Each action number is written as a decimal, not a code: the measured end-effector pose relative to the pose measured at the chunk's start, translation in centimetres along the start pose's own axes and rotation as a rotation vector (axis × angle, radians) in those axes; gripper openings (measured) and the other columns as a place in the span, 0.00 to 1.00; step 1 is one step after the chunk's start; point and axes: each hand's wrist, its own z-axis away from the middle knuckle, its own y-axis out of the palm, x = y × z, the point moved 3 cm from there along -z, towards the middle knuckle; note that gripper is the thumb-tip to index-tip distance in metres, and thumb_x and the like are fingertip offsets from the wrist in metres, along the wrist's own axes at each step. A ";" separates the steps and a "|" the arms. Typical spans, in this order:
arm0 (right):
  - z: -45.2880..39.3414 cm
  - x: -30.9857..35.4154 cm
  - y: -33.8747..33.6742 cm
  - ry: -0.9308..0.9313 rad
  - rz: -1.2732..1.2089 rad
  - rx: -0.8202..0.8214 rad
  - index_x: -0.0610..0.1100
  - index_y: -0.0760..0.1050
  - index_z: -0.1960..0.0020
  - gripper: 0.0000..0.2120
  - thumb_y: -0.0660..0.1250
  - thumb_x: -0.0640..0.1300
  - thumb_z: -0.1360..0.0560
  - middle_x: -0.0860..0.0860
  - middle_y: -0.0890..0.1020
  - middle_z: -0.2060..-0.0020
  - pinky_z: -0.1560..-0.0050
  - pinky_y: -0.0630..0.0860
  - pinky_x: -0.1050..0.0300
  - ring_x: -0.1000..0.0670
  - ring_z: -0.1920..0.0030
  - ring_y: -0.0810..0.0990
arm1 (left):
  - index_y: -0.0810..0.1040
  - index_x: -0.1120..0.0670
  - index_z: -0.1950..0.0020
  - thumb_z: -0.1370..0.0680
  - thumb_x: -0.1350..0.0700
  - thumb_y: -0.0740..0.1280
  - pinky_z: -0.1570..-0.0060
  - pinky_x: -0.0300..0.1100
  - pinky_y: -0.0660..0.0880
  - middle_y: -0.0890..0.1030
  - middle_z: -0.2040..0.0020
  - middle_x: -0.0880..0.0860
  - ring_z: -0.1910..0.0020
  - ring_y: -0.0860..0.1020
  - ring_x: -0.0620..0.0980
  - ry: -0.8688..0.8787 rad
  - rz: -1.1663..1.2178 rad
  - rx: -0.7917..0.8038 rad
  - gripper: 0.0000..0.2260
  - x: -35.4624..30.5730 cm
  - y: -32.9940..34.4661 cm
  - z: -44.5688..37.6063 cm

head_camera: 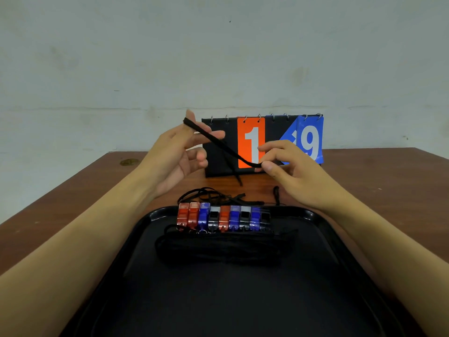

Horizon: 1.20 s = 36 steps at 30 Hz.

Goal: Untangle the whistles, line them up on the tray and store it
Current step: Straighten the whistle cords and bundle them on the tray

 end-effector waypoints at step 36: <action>-0.2 0.6 0.4 0.088 -0.184 -0.163 0.48 0.77 0.42 0.09 0.59 0.45 0.14 0.52 0.84 0.64 0.57 0.76 0.66 0.54 0.67 0.80 | 0.79 0.57 0.35 0.18 0.36 0.57 0.73 0.34 0.70 0.86 0.41 0.54 0.69 0.75 0.42 -0.042 -0.093 -0.015 0.28 1.1 0.0 -0.4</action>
